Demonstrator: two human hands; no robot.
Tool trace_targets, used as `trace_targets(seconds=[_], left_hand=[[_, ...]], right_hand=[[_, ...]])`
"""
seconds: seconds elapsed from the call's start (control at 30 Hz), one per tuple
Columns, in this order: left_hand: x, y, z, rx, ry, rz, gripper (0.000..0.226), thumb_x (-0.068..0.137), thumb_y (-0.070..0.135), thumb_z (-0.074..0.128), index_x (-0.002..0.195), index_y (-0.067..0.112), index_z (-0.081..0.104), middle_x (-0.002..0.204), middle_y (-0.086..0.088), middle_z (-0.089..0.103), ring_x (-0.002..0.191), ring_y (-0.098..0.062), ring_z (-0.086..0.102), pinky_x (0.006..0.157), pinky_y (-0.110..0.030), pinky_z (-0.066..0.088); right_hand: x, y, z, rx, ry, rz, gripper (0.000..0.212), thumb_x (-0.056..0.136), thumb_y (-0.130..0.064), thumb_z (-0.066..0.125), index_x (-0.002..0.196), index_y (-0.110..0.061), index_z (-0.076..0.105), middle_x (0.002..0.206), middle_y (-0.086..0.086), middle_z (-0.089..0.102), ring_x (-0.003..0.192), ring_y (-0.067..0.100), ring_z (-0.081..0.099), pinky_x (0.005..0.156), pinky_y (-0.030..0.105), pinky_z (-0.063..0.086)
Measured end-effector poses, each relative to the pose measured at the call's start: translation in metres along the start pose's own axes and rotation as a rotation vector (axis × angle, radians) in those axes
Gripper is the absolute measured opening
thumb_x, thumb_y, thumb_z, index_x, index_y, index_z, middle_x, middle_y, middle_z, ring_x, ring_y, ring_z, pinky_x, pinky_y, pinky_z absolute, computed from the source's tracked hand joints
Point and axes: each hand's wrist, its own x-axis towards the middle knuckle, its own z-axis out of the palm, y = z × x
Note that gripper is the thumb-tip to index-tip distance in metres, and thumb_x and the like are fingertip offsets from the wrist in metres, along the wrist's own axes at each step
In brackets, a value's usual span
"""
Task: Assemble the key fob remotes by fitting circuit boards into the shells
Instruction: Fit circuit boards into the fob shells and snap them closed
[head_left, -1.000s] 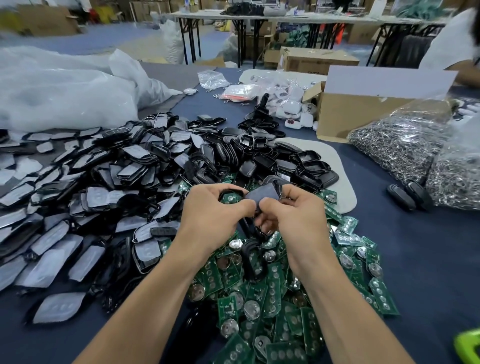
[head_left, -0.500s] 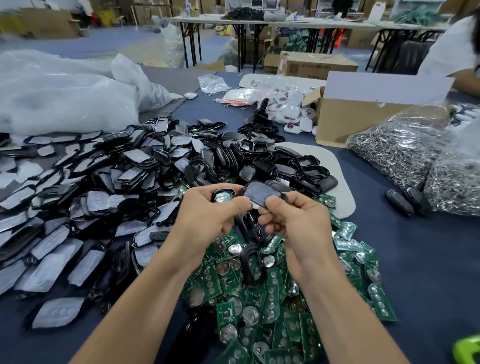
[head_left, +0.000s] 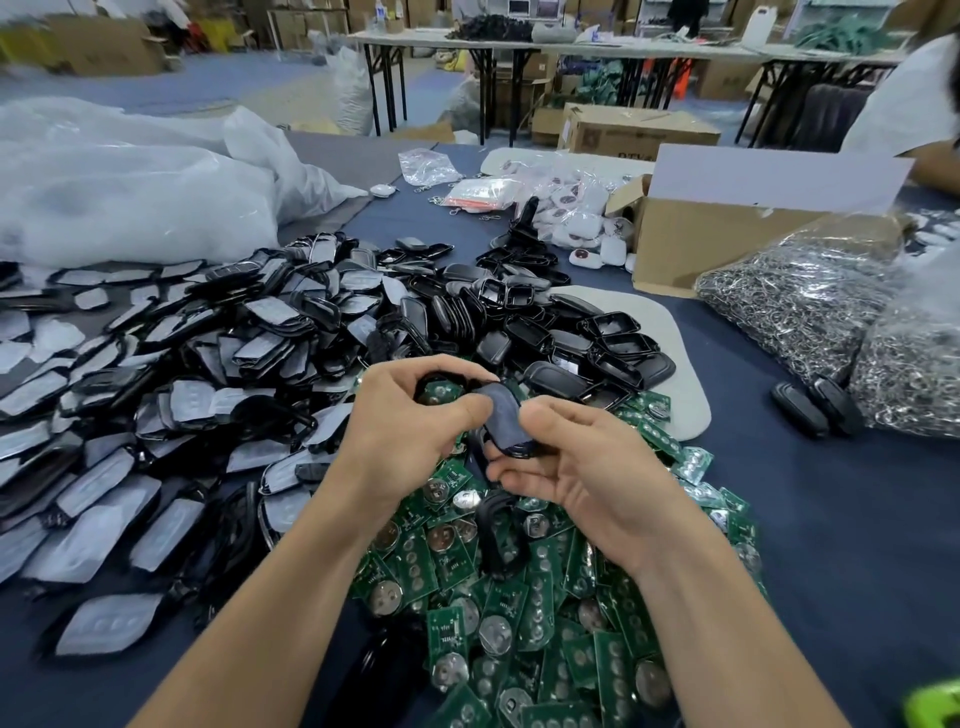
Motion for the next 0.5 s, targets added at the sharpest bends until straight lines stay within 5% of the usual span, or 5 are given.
trace_targets(seconds=[0.2, 0.3, 0.37, 0.5], left_hand=[[-0.003, -0.003, 0.004, 0.037, -0.011, 0.033, 0.024, 0.087, 0.01, 0.082, 0.093, 0.033, 0.083, 0.054, 0.003, 0.059, 0.046, -0.013, 0.042, 0.046, -0.023, 0.039], [-0.006, -0.002, 0.009, -0.071, 0.045, -0.041, 0.014, 0.092, 0.03, 0.075, 0.101, 0.038, 0.082, 0.063, 0.008, 0.064, 0.05, -0.012, 0.046, 0.048, -0.022, 0.041], [-0.007, 0.0, 0.009, -0.213, 0.033, -0.09, 0.026, 0.093, 0.042, 0.061, 0.107, 0.034, 0.081, 0.079, 0.009, 0.07, 0.054, -0.01, 0.051, 0.047, -0.02, 0.038], [-0.003, 0.0, 0.006, -0.363, 0.073, -0.155, 0.038, 0.097, 0.023, 0.044, 0.107, 0.014, 0.079, 0.082, -0.007, 0.073, 0.057, -0.014, 0.055, 0.044, -0.024, 0.038]], right_hand=[[-0.003, -0.001, -0.008, 0.02, -0.124, 0.044, 0.03, 0.078, -0.018, 0.079, 0.108, -0.01, 0.081, 0.101, 0.018, 0.076, 0.088, 0.026, 0.075, 0.079, 0.032, 0.062], [-0.003, -0.001, -0.006, 0.093, -0.117, 0.067, 0.03, 0.08, -0.015, 0.077, 0.108, -0.007, 0.081, 0.103, 0.022, 0.075, 0.086, 0.026, 0.075, 0.075, 0.03, 0.062], [-0.004, -0.002, -0.004, 0.15, -0.125, 0.081, 0.027, 0.082, -0.013, 0.076, 0.107, -0.005, 0.08, 0.104, 0.022, 0.076, 0.084, 0.026, 0.076, 0.072, 0.03, 0.063], [-0.002, -0.001, -0.002, 0.221, -0.122, 0.101, 0.038, 0.082, -0.014, 0.072, 0.116, 0.003, 0.075, 0.104, 0.023, 0.075, 0.084, 0.027, 0.075, 0.073, 0.031, 0.063]])
